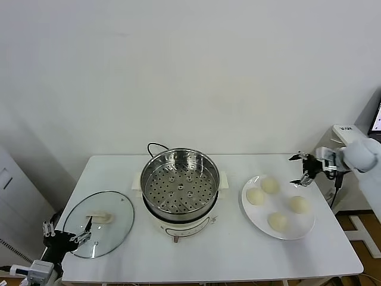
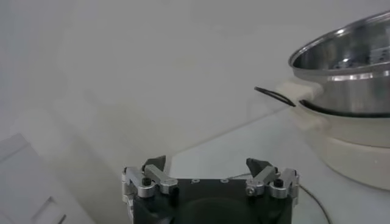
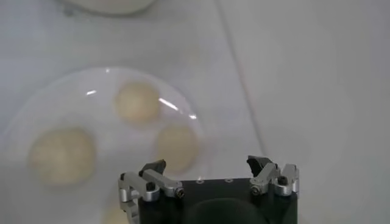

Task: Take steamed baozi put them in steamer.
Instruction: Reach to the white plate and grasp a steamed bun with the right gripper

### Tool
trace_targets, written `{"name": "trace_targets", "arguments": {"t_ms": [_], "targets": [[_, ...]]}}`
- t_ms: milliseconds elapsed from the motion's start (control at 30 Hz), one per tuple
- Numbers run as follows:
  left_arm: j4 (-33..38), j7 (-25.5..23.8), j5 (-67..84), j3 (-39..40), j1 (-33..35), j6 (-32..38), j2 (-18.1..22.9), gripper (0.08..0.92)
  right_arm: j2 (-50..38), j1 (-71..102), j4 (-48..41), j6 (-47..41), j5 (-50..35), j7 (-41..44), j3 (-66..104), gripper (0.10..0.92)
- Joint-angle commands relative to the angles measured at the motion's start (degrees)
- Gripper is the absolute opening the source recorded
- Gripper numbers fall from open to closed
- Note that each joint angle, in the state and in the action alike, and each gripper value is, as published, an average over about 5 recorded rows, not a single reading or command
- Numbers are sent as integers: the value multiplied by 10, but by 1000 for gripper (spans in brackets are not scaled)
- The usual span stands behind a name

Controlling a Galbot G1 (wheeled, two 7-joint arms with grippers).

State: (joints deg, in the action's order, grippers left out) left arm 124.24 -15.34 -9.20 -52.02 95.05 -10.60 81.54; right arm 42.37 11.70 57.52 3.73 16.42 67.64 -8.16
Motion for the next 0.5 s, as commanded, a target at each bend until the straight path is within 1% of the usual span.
{"name": "trace_targets", "arguments": {"t_ms": [33,500], "targets": [[0,0,0,-5,0,-1,0,823,65,-95,-87,25,63,47,-109,823],[7,3,5,-28,18,5,3,823,118,-39,-139,32,157,2,-59,823]]}}
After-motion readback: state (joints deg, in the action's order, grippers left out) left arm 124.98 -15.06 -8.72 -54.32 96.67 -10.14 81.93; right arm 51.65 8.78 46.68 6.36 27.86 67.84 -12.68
